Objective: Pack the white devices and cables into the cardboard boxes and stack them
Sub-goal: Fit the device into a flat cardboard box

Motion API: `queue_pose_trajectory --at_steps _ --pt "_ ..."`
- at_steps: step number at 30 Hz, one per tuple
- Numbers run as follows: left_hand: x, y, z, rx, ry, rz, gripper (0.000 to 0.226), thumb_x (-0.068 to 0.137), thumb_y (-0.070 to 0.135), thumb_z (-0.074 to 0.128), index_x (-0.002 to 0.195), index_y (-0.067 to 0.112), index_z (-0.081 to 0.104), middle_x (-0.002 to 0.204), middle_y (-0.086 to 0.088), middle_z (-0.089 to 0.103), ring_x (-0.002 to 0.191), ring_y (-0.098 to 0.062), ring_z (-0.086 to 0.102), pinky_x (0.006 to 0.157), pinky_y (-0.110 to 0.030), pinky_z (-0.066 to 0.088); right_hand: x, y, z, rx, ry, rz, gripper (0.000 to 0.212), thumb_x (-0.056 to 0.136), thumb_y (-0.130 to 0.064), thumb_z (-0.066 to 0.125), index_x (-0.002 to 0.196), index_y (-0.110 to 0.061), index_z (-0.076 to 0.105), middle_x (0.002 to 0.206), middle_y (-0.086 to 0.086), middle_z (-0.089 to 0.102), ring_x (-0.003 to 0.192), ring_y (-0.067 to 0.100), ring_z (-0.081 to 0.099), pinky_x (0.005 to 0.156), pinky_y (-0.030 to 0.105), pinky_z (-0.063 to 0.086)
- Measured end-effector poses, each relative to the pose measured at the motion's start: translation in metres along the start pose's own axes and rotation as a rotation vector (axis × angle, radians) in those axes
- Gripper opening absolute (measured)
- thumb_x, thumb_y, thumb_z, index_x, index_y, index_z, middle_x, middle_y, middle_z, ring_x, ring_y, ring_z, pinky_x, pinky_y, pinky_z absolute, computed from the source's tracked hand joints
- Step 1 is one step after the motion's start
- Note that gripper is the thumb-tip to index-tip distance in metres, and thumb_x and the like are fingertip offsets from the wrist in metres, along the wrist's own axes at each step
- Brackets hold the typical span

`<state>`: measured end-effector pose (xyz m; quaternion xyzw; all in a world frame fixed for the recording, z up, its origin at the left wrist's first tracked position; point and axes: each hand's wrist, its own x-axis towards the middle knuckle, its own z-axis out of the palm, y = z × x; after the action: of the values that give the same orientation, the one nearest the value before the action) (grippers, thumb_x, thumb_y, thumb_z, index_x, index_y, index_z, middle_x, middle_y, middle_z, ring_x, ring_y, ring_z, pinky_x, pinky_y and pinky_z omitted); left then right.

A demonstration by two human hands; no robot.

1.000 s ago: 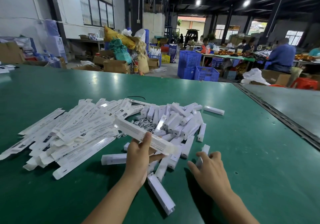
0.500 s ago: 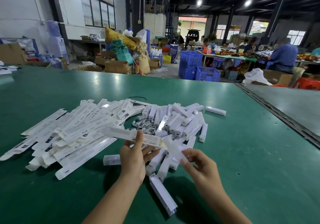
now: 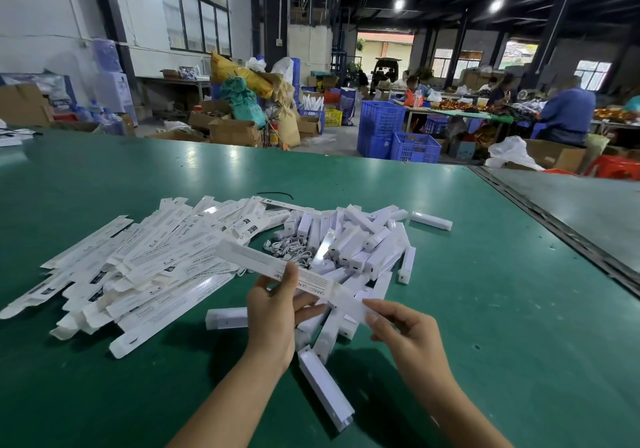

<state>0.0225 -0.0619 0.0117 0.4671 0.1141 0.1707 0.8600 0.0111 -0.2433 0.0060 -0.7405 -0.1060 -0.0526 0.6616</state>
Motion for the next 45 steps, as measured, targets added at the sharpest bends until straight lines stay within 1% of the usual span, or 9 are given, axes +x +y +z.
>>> queue_pose_trajectory --at_steps 6,10,15,22,26,30,32,40,45 --pt "-0.016 -0.012 0.012 0.042 -0.081 -0.008 0.057 0.066 0.039 0.074 0.111 0.008 0.059 0.091 -0.015 0.077 0.081 -0.034 0.076 0.056 -0.034 0.061 0.001 0.002 0.007 0.13 0.291 0.064 0.04 0.064 -0.035 0.084 0.097 -0.028 0.064 0.083 0.002 0.056 0.076 0.023 0.061 0.074 0.038 0.054" --pt "-0.023 -0.018 0.018 0.022 -0.08 0.02 0.058 0.066 0.031 0.076 0.114 0.003 0.058 0.097 -0.017 0.076 0.084 -0.036 0.075 0.06 -0.033 0.061 -0.001 0.0 0.012 0.258 0.337 0.116 0.031 0.078 -0.02 0.079 0.103 -0.019 0.062 0.087 0.012 0.067 0.087 0.033 0.067 0.079 0.04 0.058" --pt "-0.025 -0.023 0.02 0.03 -0.09 0.018 0.053 0.068 0.028 0.076 0.113 0.007 0.058 0.093 -0.013 0.077 0.083 -0.035 0.075 0.057 -0.033 0.06 -0.006 -0.007 0.014 0.259 0.131 0.108 0.027 0.091 -0.041 0.059 0.117 -0.034 0.061 0.099 0.0 0.074 0.046 0.024 0.059 0.042 0.028 0.042" --pt "-0.026 -0.026 0.017 0.083 -0.165 0.011 0.062 0.065 0.042 0.076 0.114 0.007 0.058 0.093 -0.017 0.076 0.084 -0.035 0.075 0.059 -0.033 0.06 -0.009 -0.006 0.004 0.502 -0.439 0.133 0.057 0.081 -0.079 0.048 0.134 -0.066 0.032 0.134 0.0 0.062 0.051 0.022 0.063 0.052 0.032 0.05" --pt "-0.017 -0.024 0.015 0.038 -0.096 0.01 0.056 0.068 0.04 0.074 0.111 0.008 0.061 0.089 -0.016 0.077 0.08 -0.032 0.076 0.057 -0.029 0.06 -0.008 -0.006 0.008 0.467 -0.332 0.095 0.053 0.087 -0.071 0.045 0.136 -0.055 0.037 0.127 -0.002 0.066 0.048 0.025 0.062 0.05 0.031 0.05" --pt "0.003 -0.012 0.003 -0.009 0.123 0.045 0.057 0.067 0.047 0.073 0.108 0.01 0.058 0.085 -0.013 0.077 0.071 -0.03 0.076 0.053 -0.028 0.059 0.0 -0.003 0.019 0.148 0.107 -0.069 0.013 0.093 -0.032 0.062 0.105 -0.038 0.062 0.097 0.001 0.071 0.049 0.016 0.056 0.044 0.026 0.045" --pt "0.015 -0.002 -0.01 -0.028 0.23 0.086 0.064 0.071 0.051 0.07 0.117 0.01 0.054 0.089 -0.01 0.078 0.067 -0.026 0.075 0.05 -0.025 0.058 0.012 -0.004 0.022 -0.179 0.156 -0.162 0.022 0.092 -0.017 0.066 0.087 -0.038 0.065 0.087 -0.012 0.069 0.057 0.005 0.055 0.052 0.02 0.047" --pt "0.038 0.017 -0.04 -0.088 0.543 0.097 0.07 0.081 0.061 0.065 0.129 0.015 0.044 0.11 -0.011 0.069 0.073 -0.019 0.07 0.055 -0.027 0.054 0.107 -0.028 0.083 -0.987 -0.33 -0.394 0.022 0.095 -0.016 0.052 0.105 -0.02 0.071 0.109 0.001 0.064 0.101 0.022 0.059 0.076 0.031 0.049" --pt "0.042 0.016 -0.045 -0.049 0.58 0.089 0.07 0.084 0.064 0.062 0.128 0.013 0.043 0.099 -0.011 0.071 0.055 -0.012 0.069 0.045 -0.023 0.053 0.146 -0.016 0.114 -1.314 -0.503 -0.24 0.03 0.09 -0.004 0.048 0.117 -0.011 0.06 0.121 0.011 0.058 0.108 0.029 0.056 0.087 0.046 0.051"
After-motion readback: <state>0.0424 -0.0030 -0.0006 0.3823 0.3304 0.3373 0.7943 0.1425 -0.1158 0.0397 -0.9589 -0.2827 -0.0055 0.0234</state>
